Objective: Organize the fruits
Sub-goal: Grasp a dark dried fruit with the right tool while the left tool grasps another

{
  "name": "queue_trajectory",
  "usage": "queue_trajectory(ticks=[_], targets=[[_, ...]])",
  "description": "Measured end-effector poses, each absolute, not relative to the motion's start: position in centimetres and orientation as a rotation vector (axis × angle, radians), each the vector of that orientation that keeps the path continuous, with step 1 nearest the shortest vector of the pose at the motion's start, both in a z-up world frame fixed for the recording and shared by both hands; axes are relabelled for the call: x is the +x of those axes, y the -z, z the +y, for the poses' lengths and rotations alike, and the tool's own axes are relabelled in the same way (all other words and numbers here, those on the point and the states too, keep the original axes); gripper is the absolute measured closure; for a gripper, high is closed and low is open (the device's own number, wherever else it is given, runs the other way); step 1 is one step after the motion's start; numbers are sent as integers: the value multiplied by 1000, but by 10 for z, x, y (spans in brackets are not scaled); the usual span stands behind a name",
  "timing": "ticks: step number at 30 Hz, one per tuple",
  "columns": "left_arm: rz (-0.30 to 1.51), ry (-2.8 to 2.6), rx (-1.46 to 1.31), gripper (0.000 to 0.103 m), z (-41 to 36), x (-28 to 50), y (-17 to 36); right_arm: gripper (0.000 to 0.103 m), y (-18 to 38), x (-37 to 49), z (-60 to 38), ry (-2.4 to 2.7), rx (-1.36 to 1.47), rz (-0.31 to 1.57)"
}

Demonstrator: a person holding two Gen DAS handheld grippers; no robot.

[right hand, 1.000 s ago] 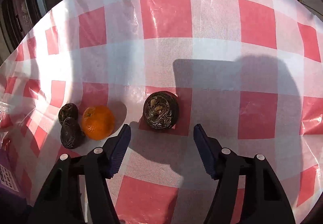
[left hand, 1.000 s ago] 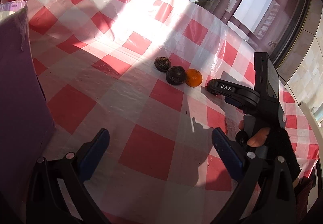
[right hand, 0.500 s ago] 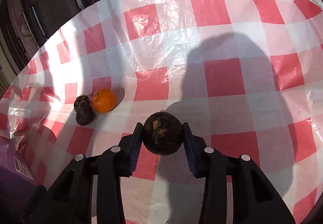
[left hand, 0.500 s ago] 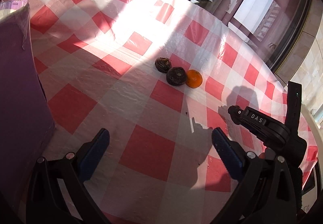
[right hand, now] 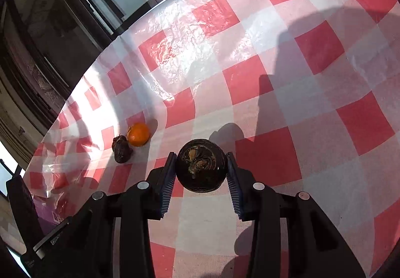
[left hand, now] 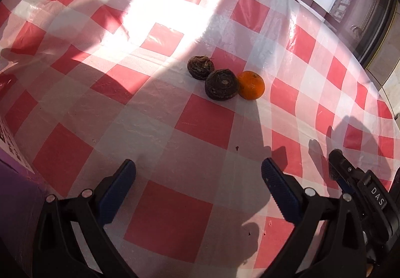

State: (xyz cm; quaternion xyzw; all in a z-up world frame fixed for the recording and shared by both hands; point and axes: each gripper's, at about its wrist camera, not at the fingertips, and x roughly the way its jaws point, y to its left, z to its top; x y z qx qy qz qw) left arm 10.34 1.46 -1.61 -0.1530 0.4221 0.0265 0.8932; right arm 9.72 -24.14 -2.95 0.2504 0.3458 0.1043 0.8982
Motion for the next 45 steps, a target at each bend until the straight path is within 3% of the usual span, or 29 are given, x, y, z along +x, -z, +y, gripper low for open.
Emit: queue_trajectory(ticks=[6,9,12,25,45], targets=[[879,-97,-178,32,-4,176,17,63,31,98,-240,-228,515,725],[886,-113,-116,35,-5,201,18,63,32,100,-239,-234,512,731],[881,-80,-79,62,-6,201,16,63,32,101,-239,-237,509,735],[789,110,-313,62,31,40,13,63,33,101,-238,-240,506,736],[770,155,-377,62,29,38,14,64,33,103,-238,-236,505,743]])
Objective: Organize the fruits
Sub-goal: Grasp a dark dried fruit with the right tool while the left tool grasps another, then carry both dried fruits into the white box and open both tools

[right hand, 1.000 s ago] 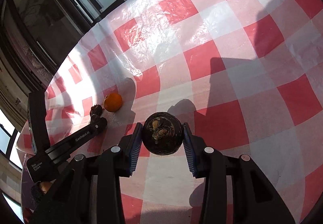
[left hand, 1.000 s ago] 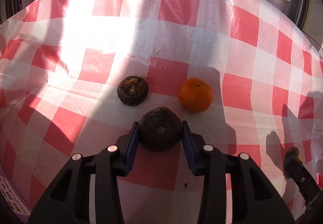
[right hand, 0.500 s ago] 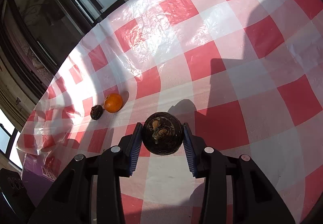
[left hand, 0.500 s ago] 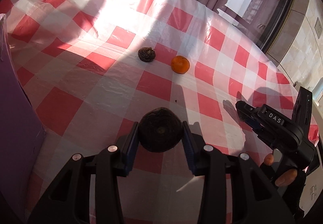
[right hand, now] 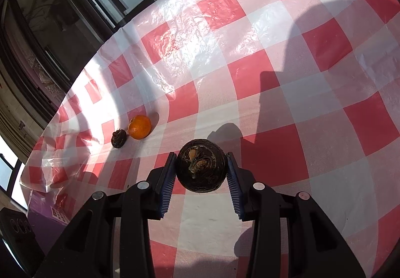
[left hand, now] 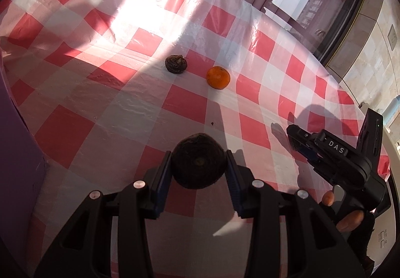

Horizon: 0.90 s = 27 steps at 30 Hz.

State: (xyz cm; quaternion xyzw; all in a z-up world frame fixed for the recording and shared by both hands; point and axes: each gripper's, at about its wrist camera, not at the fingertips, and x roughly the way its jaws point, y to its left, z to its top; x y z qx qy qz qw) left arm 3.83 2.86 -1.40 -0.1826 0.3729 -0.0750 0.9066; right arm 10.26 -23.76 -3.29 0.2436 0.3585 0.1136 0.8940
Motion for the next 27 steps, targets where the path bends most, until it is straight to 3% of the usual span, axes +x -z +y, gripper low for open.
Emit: queue_trajectory(ticks=[9,14,20,27], targets=[[770,107,-367,62,30,34,12,64,31,91,-231,-225,485,745],[764,156,-371,62,25,-14,3,64,31,32,-207,-283,485,752],[607,214,-371,62,45,-89,-68,64,18,-27,-167,-368,460,773],[461,100,-289,62,126,-140,-154,64,-64,-85,-72,-609,267,659]])
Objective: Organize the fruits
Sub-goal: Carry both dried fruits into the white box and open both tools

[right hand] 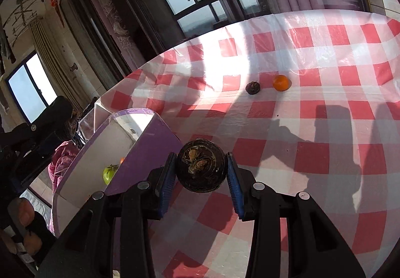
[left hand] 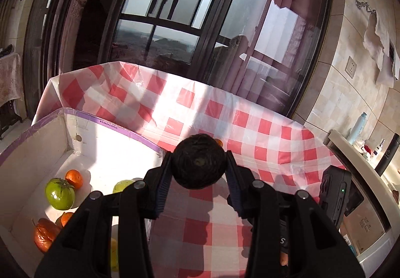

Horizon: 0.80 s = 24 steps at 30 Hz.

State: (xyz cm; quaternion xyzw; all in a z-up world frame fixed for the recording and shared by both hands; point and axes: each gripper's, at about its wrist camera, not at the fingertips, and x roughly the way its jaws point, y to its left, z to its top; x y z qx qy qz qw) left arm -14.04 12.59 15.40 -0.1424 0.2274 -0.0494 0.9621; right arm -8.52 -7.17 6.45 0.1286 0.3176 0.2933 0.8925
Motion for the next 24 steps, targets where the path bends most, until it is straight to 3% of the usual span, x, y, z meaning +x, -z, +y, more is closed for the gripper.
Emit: queue_trajectory(ticks=[4,8,15,24], targets=[[525,-50,-160,62,179,-139,-164,64,-99,-114,-12,-739,151,617],[716,-130,-79,62,226,-119,-134,64,-106,-122,45,-792,22,656],[940,-143,-32,62,261,-101,-82,64,-69,-121,125,-755,-311,835],[1139,-178,147,61,267,-73,-49,63,-33,-119,170,-631,-751,871]])
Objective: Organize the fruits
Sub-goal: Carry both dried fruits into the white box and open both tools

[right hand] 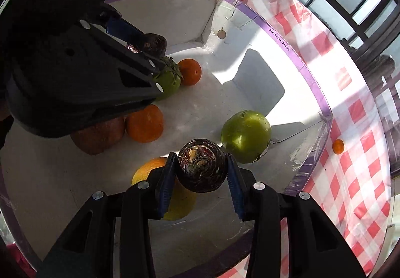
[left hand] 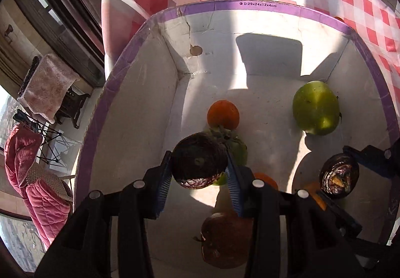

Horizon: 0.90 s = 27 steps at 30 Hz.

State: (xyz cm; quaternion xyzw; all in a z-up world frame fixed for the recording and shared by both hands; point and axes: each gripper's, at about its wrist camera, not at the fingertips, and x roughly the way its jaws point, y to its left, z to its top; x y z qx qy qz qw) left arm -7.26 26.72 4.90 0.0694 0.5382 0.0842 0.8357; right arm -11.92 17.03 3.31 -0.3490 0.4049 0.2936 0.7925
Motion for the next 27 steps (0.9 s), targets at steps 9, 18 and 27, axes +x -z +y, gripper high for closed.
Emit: queue_trajectory(ticks=[9,18,27], targets=[[1149,-80,58,61,284,-67,-53,63,-27,-105,181,-711,-788,945],[1135,-147,179,60,278,-75,-54,62,-27,-124,160,-878,-732,1045],[1118,-150,224,21,270,-77,-51,33,-39,-156,147,-888,-783,976]])
